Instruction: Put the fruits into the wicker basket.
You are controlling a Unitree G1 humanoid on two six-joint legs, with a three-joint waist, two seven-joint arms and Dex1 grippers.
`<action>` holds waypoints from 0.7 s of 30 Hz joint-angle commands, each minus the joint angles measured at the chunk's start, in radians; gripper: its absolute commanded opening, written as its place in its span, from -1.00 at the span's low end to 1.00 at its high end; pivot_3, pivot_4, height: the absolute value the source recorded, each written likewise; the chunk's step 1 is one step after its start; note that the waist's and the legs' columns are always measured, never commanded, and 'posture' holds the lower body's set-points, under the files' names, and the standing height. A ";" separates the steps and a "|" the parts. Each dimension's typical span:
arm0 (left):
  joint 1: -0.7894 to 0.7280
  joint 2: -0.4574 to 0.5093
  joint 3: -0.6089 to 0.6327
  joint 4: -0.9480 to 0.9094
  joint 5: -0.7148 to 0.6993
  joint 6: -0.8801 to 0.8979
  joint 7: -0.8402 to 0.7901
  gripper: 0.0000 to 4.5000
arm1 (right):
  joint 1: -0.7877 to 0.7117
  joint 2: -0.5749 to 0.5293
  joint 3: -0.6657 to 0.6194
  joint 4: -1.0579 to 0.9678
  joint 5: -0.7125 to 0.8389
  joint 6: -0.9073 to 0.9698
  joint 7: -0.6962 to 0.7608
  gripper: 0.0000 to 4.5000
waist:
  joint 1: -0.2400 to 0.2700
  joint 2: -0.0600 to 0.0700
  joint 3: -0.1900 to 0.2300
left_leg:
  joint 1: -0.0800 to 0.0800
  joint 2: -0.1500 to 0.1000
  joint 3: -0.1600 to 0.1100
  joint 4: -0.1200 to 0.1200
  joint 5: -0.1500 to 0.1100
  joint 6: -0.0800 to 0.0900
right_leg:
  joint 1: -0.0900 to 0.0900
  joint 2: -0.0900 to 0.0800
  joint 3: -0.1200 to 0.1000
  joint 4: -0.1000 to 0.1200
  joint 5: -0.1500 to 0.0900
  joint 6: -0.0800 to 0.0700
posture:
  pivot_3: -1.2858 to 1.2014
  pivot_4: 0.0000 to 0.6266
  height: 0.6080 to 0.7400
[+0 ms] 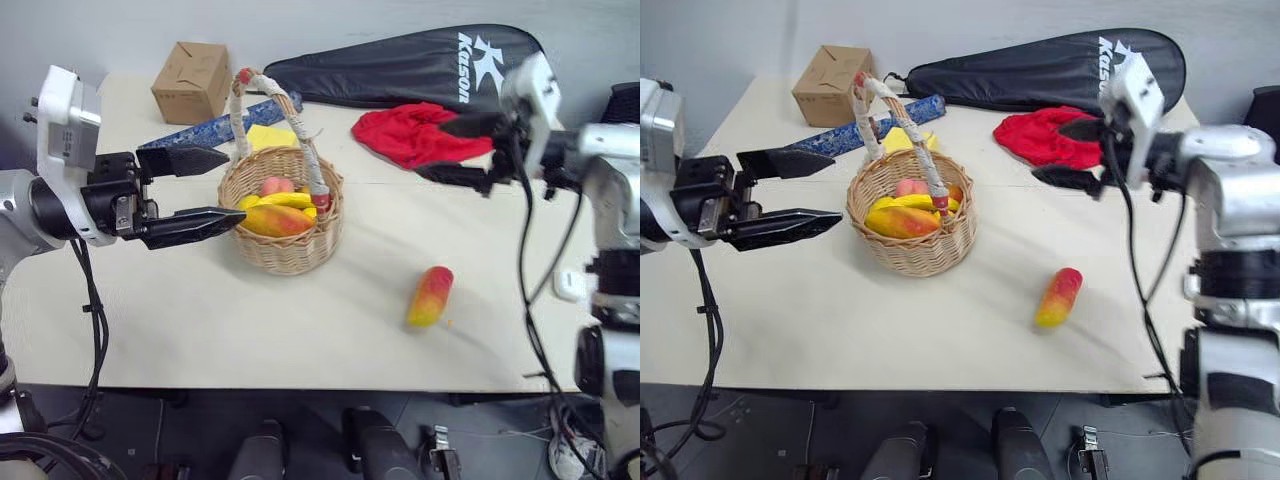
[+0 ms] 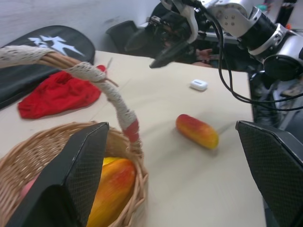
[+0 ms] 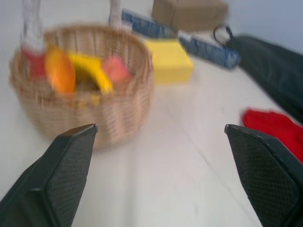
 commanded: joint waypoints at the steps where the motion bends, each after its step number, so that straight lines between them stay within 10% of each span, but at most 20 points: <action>1: -0.044 -0.010 -0.043 0.016 0.014 -0.036 -0.043 1.00 | 0.159 -0.131 -0.069 -0.157 0.026 -0.178 0.142 0.98 | 0.002 0.000 0.000 | 0.001 0.000 0.001 0.000 0.000 0.000 | 0.001 0.001 0.000 0.000 0.000 0.000 | 0.03 -0.52 1.00; 7: -0.101 -0.046 -0.102 0.054 0.038 -0.057 -0.075 1.00 | 0.345 -0.184 -0.050 -0.228 0.006 -0.566 0.283 0.98 | -0.013 0.000 0.000 | 0.009 0.002 0.009 0.000 -0.001 0.001 | 0.004 0.004 0.001 0.001 0.000 0.000 | 0.03 -0.52 1.00; 21: -0.099 -0.021 -0.124 -0.065 -0.022 -0.003 -0.137 1.00 | 0.121 -0.053 0.284 0.254 -0.302 -1.180 0.238 0.98 | -0.019 0.001 0.000 | 0.013 0.001 0.011 0.000 0.000 -0.001 | 0.006 0.002 0.003 0.002 0.000 0.000 | 0.03 -0.52 1.00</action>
